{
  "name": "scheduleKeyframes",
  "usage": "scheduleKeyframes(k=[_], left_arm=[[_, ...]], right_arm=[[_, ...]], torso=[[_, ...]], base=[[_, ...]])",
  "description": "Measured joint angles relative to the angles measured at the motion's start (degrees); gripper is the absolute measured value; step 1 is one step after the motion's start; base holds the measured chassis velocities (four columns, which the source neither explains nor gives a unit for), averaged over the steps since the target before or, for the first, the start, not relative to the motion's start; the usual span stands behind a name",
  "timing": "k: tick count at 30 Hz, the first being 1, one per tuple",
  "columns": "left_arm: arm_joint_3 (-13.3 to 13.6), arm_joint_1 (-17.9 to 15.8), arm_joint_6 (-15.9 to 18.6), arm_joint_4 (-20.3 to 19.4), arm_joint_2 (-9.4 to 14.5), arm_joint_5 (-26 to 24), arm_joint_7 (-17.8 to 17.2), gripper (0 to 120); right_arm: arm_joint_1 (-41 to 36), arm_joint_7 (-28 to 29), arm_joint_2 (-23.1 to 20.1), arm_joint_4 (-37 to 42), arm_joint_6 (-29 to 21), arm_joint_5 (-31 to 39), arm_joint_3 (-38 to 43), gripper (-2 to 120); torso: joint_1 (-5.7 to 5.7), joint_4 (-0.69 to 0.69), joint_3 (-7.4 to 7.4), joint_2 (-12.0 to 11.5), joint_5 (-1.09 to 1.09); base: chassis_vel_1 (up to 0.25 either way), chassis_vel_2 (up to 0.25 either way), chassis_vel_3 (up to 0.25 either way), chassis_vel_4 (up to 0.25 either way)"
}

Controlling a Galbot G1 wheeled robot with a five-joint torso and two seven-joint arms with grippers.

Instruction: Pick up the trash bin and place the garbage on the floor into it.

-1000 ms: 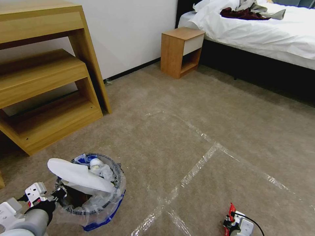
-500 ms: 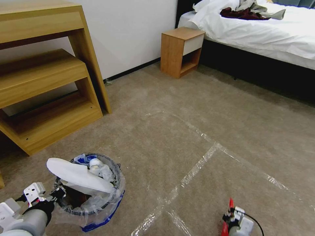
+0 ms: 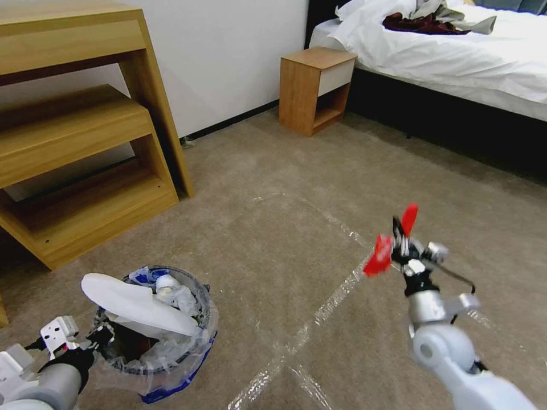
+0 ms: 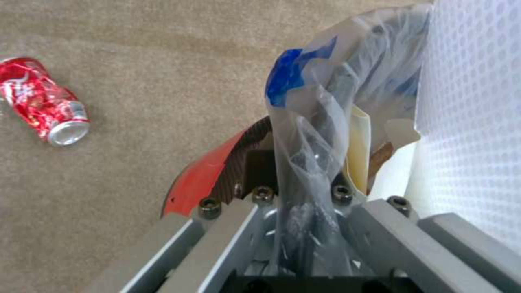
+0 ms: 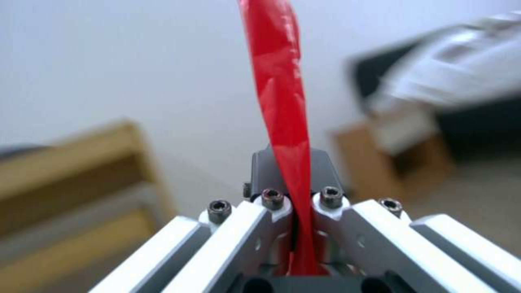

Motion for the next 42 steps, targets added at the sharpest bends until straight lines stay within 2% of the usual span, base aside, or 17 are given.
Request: scheduleKeyframes(k=[3, 4, 7, 10, 16, 25, 29, 33, 36, 37, 40, 41, 42], left_arm=[[0.0, -0.3, 0.0, 0.0, -0.2, -0.2, 0.0, 0], [0.0, -0.3, 0.0, 0.0, -0.2, -0.2, 0.0, 0], [0.1, -0.4, 0.0, 0.1, -0.5, -0.2, 0.3, 0], [0.1, -0.3, 0.0, 0.3, -0.5, -0.1, 0.6, 0], [0.0, -0.4, 0.0, 0.8, -0.5, 0.1, 0.7, 0], [0.7, -1.0, 0.0, 1.6, -0.9, 0.7, 1.1, 0], [1.1, -1.7, 0.0, 2.3, -0.9, 1.0, 1.3, 0], [1.3, -1.7, 0.0, 2.5, -1.0, 1.1, 1.4, 0], [1.9, -1.8, 0.0, 2.8, -1.3, 1.5, 1.6, 0], [1.9, -1.8, 0.0, 2.8, -1.3, 1.5, 1.6, 0], [2.8, -1.8, 0.0, 3.1, -1.8, 2.4, 1.8, 0], [2.8, -1.8, 0.0, 3.1, -1.8, 2.4, 1.8, 0], [3.1, -1.8, 0.0, 3.1, -2.0, 2.6, 1.9, 0]], right_arm=[[3.2, -6.1, -3.0, 3.1, 0.7, 1.7, -3.6, 0], [3.2, -6.1, -3.0, 3.1, 0.7, 1.7, -3.6, 0], [7.5, -9.3, -6.0, 5.1, 1.2, 0.9, -11.1, 0], [9.9, -10.5, -6.5, 5.2, 0.9, -0.5, -15.1, 0], [17.1, -12.2, -5.1, 3.4, -0.3, -2.2, -24.9, 0], [24.6, -15.5, -3.4, 1.2, -1.0, -2.0, -34.4, 0], [33.7, -17.6, -0.7, -1.6, -0.9, -2.0, -43.7, 0], [36.5, -17.8, 0.6, -2.7, -0.6, -1.9, -46.6, 0], [41.9, -18.0, 4.2, -5.1, -0.3, -1.4, -52.2, 0], [41.9, -18.0, 4.2, -5.1, -0.3, -1.4, -52.2, 0], [46.8, -18.5, 9.9, -9.0, 0.3, -1.0, -57.3, 0], [46.8, -18.5, 9.9, -9.0, 0.3, -1.0, -57.3, 0], [47.9, -18.7, 12.2, -10.6, 0.4, -1.0, -58.3, 0]], torso=[[0.0, 0.01, 0.0, 0.0, 0.0], [0.0, 0.01, 0.0, 0.0, 0.0], [0.0, 0.02, 0.0, 0.0, 0.0], [0.0, 0.0, 0.0, 0.0, 0.0], [0.0, 0.01, 0.0, 0.0, 0.01], [0.0, 0.0, 0.0, 0.0, -0.01], [0.0, 0.03, 0.0, 0.0, -0.02], [0.0, 0.0, 0.0, 0.0, -0.02], [0.0, 0.01, 0.0, 0.0, -0.01], [0.0, 0.01, 0.0, 0.0, -0.01], [0.01, 0.01, 0.0, 0.0, -0.02], [0.01, 0.01, 0.0, 0.0, -0.02], [0.0, 0.01, 0.01, 0.0, -0.01]], base=[[0.0, 0.0, 0.0, 0.0], [0.0, 0.0, 0.0, 0.0], [0.0, 0.0, 0.0, 0.0], [0.0, 0.0, 0.0, 0.0], [0.0, 0.0, 0.0, 0.0], [0.0, 0.0, 0.0, 0.0], [0.0, 0.0, 0.0, 0.0], [0.0, 0.0, 0.0, 0.0], [0.0, 0.0, 0.0, 0.0], [0.0, 0.0, 0.0, 0.0], [0.0, 0.0, 0.0, 0.0], [0.0, 0.0, 0.0, 0.0], [0.0, 0.0, 0.0, 0.0]])
